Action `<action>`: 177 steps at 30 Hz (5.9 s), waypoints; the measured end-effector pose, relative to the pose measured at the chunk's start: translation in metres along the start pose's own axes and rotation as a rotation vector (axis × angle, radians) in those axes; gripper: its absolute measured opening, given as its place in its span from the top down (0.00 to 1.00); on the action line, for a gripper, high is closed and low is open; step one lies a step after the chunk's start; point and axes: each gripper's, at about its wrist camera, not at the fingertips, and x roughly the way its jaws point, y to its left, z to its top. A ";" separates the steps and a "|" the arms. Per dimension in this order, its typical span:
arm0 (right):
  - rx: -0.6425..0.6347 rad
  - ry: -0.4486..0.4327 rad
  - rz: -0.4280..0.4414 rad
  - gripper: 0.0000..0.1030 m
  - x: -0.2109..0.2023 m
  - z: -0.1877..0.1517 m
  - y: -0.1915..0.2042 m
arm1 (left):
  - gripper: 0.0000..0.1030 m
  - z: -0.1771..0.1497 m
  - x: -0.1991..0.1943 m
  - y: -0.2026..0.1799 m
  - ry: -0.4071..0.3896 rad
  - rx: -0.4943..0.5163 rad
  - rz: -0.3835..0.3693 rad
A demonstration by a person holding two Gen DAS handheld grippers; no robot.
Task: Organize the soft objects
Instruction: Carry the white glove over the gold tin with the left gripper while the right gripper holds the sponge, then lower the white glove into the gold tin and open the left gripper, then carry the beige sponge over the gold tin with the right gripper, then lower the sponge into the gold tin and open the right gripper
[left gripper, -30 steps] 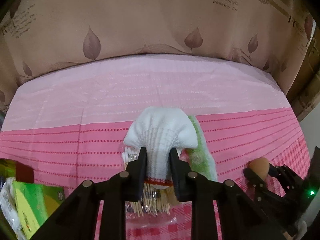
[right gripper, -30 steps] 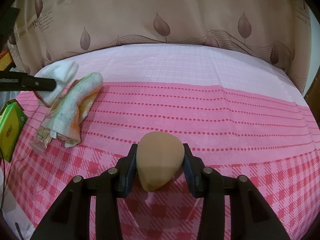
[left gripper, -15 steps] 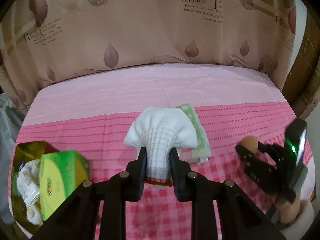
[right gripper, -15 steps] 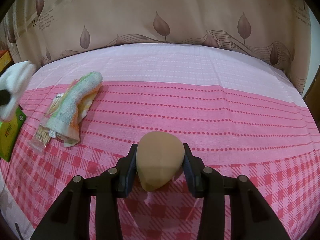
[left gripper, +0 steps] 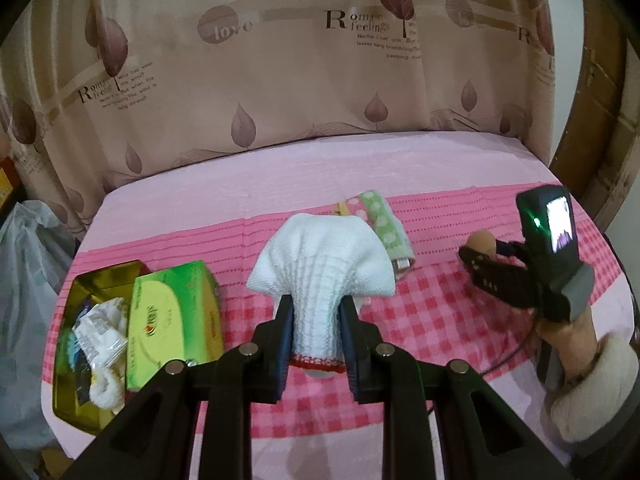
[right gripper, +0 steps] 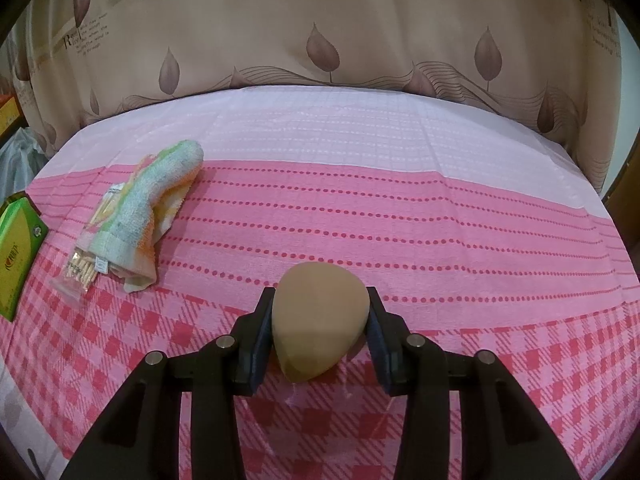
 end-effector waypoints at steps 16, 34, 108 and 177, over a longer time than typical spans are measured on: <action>-0.003 -0.003 -0.006 0.61 0.002 -0.001 0.001 | 0.78 -0.028 -0.036 0.058 -0.021 -0.060 0.112; -0.006 -0.005 -0.013 0.61 0.003 -0.002 0.001 | 0.78 -0.042 -0.045 0.167 -0.003 -0.232 0.269; -0.158 -0.113 0.156 0.63 -0.074 -0.022 0.115 | 0.45 -0.103 -0.017 0.299 0.012 -0.510 0.477; -0.689 -0.080 0.518 0.47 -0.056 -0.005 0.465 | 0.45 -0.124 -0.025 0.355 0.008 -0.691 0.584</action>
